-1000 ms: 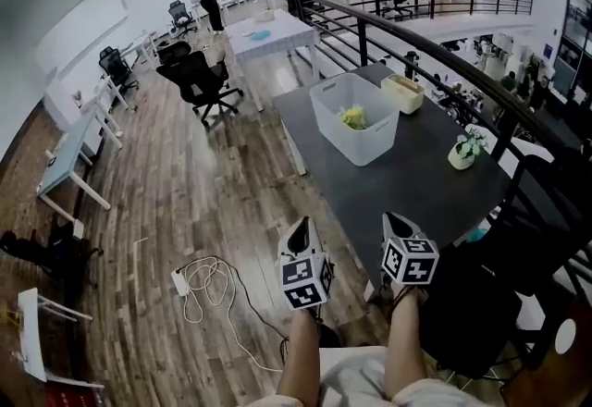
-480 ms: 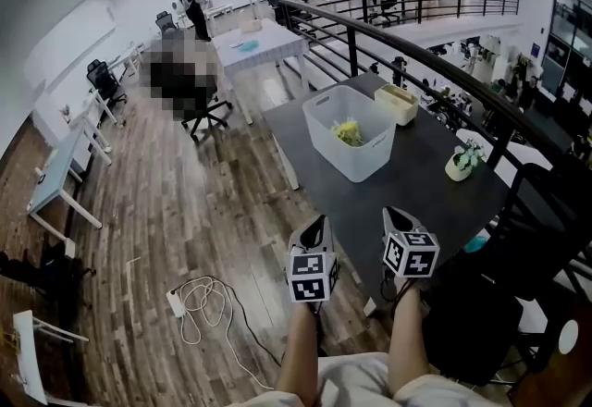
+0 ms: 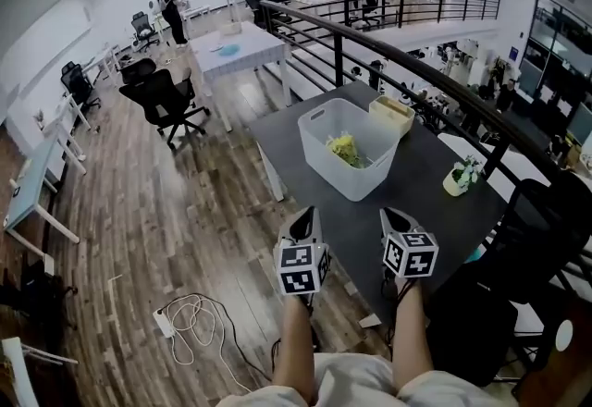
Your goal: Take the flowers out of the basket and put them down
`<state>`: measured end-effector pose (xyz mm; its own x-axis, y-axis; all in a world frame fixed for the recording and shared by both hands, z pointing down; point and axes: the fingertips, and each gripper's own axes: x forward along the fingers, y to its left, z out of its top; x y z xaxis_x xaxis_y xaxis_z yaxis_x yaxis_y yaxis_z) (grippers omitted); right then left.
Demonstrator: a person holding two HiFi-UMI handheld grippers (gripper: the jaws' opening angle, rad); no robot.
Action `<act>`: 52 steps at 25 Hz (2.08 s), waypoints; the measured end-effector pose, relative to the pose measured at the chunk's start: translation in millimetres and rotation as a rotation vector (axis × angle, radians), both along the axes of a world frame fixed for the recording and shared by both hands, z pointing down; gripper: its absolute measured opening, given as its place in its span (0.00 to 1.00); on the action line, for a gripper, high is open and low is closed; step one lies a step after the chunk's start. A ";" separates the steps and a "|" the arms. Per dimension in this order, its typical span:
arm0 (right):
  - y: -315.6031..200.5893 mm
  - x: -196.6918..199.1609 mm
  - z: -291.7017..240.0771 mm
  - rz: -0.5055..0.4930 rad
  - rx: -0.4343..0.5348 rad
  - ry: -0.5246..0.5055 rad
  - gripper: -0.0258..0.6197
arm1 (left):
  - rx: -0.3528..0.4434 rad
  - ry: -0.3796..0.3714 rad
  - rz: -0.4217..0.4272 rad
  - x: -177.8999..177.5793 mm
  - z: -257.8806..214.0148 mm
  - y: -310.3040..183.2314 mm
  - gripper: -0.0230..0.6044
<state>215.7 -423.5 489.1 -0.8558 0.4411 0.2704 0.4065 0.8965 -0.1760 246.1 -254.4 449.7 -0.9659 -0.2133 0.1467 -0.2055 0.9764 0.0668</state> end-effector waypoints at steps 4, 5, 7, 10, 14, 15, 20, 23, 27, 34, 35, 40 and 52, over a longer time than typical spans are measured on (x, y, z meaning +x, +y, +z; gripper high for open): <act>11.4 -26.3 -8.5 0.062 -0.062 -0.043 0.07 | 0.000 0.013 0.030 -26.3 7.1 22.8 0.07; 18.1 -30.0 -13.7 0.063 -0.106 -0.070 0.07 | -0.008 0.014 0.033 -31.4 6.2 31.6 0.07; 35.4 -35.0 -22.1 0.049 -0.190 -0.114 0.07 | -0.020 0.018 0.034 -41.5 4.0 52.2 0.07; 58.7 -42.6 -26.3 0.051 -0.203 -0.146 0.07 | -0.008 0.029 0.039 -56.2 6.0 78.0 0.07; 80.8 -54.8 -40.7 0.081 -0.230 -0.207 0.07 | -0.010 0.032 0.078 -76.8 10.3 96.3 0.07; 83.6 -57.9 -45.6 0.090 -0.255 -0.223 0.07 | -0.017 0.030 0.093 -82.8 10.0 98.3 0.07; 70.8 -62.4 -65.6 0.170 -0.545 -0.278 0.08 | -0.029 0.001 0.165 -98.8 -1.2 105.3 0.07; 57.1 -66.9 -58.1 0.215 -0.802 -0.219 0.08 | 0.021 -0.017 0.165 -103.7 -8.4 108.8 0.07; 64.4 -69.5 -44.7 0.211 -0.778 -0.167 0.08 | 0.026 -0.010 0.189 -105.5 -3.3 105.8 0.07; 84.0 -93.9 -22.0 0.211 -0.652 -0.123 0.07 | -0.006 0.019 0.214 -120.6 14.8 106.9 0.07; 85.4 -100.4 -20.3 0.209 -0.629 -0.116 0.07 | -0.016 0.016 0.219 -125.2 14.3 105.2 0.07; 96.5 -144.9 -31.4 0.194 -0.507 -0.112 0.07 | -0.043 0.000 0.203 -163.5 5.4 112.9 0.07; 79.3 -204.3 -38.9 0.122 -0.428 -0.096 0.07 | -0.073 -0.005 0.264 -232.3 -5.3 94.2 0.07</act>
